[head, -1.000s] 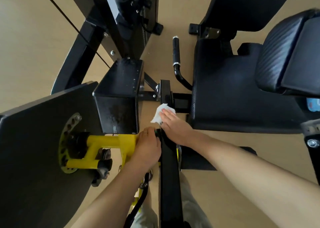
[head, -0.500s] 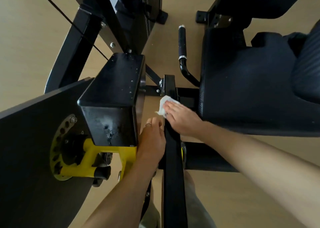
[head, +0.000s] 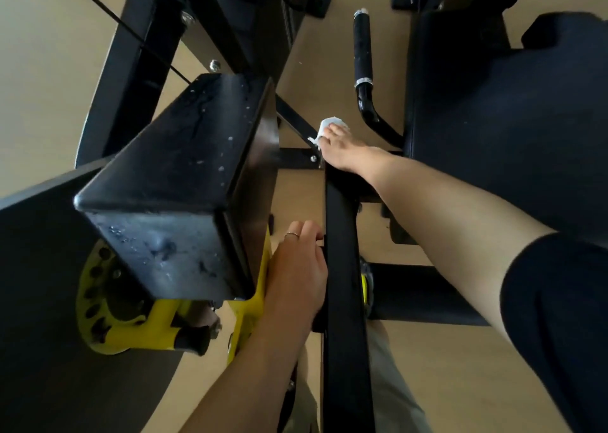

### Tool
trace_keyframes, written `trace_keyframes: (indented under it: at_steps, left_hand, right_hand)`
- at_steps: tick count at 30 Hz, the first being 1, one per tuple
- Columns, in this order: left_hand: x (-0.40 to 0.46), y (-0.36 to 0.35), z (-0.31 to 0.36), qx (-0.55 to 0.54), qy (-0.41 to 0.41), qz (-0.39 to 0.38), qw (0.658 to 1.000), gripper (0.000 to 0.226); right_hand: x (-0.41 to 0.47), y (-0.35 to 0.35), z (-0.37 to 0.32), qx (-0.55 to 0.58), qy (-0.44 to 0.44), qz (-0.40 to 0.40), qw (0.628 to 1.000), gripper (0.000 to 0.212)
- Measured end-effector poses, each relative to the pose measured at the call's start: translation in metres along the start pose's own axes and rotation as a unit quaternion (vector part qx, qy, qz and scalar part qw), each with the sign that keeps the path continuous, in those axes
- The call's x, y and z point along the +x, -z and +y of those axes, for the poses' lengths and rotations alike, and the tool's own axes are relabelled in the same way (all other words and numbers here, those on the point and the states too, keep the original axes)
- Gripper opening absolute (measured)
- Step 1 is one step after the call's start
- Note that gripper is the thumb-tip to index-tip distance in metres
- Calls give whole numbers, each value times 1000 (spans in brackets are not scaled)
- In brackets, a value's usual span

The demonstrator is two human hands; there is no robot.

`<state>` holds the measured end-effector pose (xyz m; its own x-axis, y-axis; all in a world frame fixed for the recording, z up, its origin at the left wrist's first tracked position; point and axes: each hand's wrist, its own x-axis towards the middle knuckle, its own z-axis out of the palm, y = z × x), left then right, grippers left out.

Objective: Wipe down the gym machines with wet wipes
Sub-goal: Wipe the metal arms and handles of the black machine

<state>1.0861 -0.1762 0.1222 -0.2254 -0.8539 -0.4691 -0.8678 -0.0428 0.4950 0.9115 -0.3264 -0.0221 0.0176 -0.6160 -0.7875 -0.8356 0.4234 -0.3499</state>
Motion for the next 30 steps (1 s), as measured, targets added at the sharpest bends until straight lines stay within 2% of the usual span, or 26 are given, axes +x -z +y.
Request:
trace_keyframes:
  at_steps: [4,10,13,22,25,26,28,30]
  left_hand:
    - [0,-1,-1,1,-8,6,1000,19]
    - [-1,0,2,4,-7,3,1000,19]
    - [-2,0,2,5,-5,-2,1000,20]
    - [-3,-10,-6,-5,-16,36,999,17]
    - [-3,-11,-7,-10,-13,38,999,15]
    - [-2,-11,-7,-10,-16,36,999,16]
    - [0,-9,-6,-9,-22,35,999,17]
    - [1,-8,-6,-5,-22,34,999,17]
  right_hand:
    - [-21,-6,0,2,17,4,1000,59]
    - [-125,-16,-7,-21,82,3,996,56]
    - [-143,-22,-2,-41,103,-12,994,55]
    - [-10,0,3,-85,59,7,995,50]
    - [59,-5,31,-64,39,36,997,78]
    - [75,-10,36,-62,27,37,997,79]
    - [72,-9,35,-41,3,32,999,72]
    - [21,0,12,-47,3,25,999,68]
